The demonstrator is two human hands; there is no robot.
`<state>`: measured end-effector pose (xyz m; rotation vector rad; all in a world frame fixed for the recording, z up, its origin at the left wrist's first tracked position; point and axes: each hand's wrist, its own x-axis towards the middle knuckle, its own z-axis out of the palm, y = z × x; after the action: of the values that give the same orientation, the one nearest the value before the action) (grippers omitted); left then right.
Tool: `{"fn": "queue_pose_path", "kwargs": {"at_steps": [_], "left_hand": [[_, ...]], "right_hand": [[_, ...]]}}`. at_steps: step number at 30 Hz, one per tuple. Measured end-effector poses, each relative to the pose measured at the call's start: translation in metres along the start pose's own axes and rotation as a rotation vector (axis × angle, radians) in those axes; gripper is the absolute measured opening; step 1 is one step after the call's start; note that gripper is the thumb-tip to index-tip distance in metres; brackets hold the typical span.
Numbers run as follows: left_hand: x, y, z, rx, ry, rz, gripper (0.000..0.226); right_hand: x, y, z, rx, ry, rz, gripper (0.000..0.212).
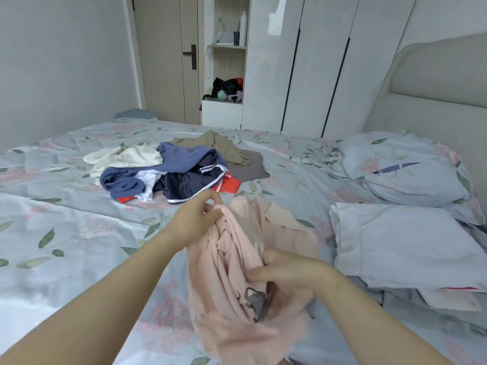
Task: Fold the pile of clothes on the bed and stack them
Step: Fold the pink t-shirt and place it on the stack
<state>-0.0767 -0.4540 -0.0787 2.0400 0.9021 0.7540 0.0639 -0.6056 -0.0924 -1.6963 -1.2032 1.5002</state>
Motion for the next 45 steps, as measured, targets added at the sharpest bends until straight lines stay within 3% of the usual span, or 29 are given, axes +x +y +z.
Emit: {"fn": "queue_pose_path", "kwargs": {"at_steps": [2,4,6,7,9,11,13,17,20,22,24,26,29,32,37,39,41,42,44,45], "left_hand": [[0.008,0.022,-0.011,-0.060,-0.033,0.121,0.021],[0.010,0.038,-0.018,-0.150,-0.107,0.180,0.021],[0.009,0.048,-0.018,-0.165,-0.208,0.204,0.023],[0.008,0.051,-0.016,-0.162,-0.255,0.208,0.023],[0.005,0.052,-0.012,-0.158,-0.319,0.208,0.025],[0.003,0.051,-0.010,-0.135,-0.329,0.204,0.030],[0.002,0.048,-0.012,-0.093,-0.291,0.185,0.042],[0.005,0.038,-0.020,0.165,-0.299,0.084,0.065],[0.016,0.025,-0.028,0.632,-0.190,0.026,0.045],[0.021,0.020,-0.035,0.744,-0.041,-0.041,0.016],[0.024,0.015,-0.039,0.748,0.036,-0.094,0.005],[0.026,0.006,-0.037,0.686,0.027,-0.112,0.018],[0.022,-0.003,-0.023,0.327,-0.045,-0.139,0.023],[0.017,-0.004,-0.006,0.080,-0.144,-0.152,0.018],[0.017,-0.003,0.007,-0.228,-0.290,-0.110,0.021],[0.018,0.000,0.008,-0.246,-0.365,-0.083,0.028],[0.020,0.006,0.007,-0.216,-0.396,-0.030,0.034],[0.021,0.009,0.004,-0.175,-0.396,-0.002,0.038],[0.024,0.016,-0.006,0.008,-0.401,0.034,0.045],[0.026,0.019,-0.012,0.173,-0.397,0.052,0.049]], "right_hand": [[-0.016,-0.009,-0.003,0.000,-0.092,0.019,0.005],[-0.020,-0.016,-0.012,0.026,0.192,-0.054,0.011],[-0.016,-0.019,-0.021,0.103,0.551,-0.192,0.037],[-0.014,-0.023,-0.021,0.116,0.606,-0.271,0.052],[-0.009,-0.028,-0.021,0.083,0.521,-0.379,0.071],[-0.004,-0.029,-0.022,0.054,0.388,-0.394,0.065],[-0.003,-0.030,-0.025,-0.012,0.397,-0.387,0.041],[-0.004,-0.026,-0.041,0.008,0.756,-0.389,0.015],[-0.010,-0.019,-0.060,0.067,0.994,-0.409,0.018],[-0.015,-0.011,-0.069,-0.010,1.063,-0.349,0.027],[-0.018,0.000,-0.072,-0.154,1.036,-0.238,0.028],[-0.017,0.018,-0.073,-0.334,0.896,-0.054,0.026],[-0.006,0.042,-0.069,-0.416,0.632,0.123,0.029],[0.010,0.052,-0.057,-0.456,0.553,0.135,0.041],[0.026,0.040,-0.038,-0.865,0.593,0.050,0.070],[0.031,0.034,-0.038,-0.800,0.503,-0.015,0.077],[0.034,0.030,-0.038,-0.722,0.355,-0.005,0.069],[0.034,0.029,-0.039,-0.725,0.318,0.001,0.052],[0.031,0.026,-0.045,-0.697,0.405,-0.007,0.005],[0.029,0.026,-0.052,-0.645,0.487,-0.022,0.015]]}}
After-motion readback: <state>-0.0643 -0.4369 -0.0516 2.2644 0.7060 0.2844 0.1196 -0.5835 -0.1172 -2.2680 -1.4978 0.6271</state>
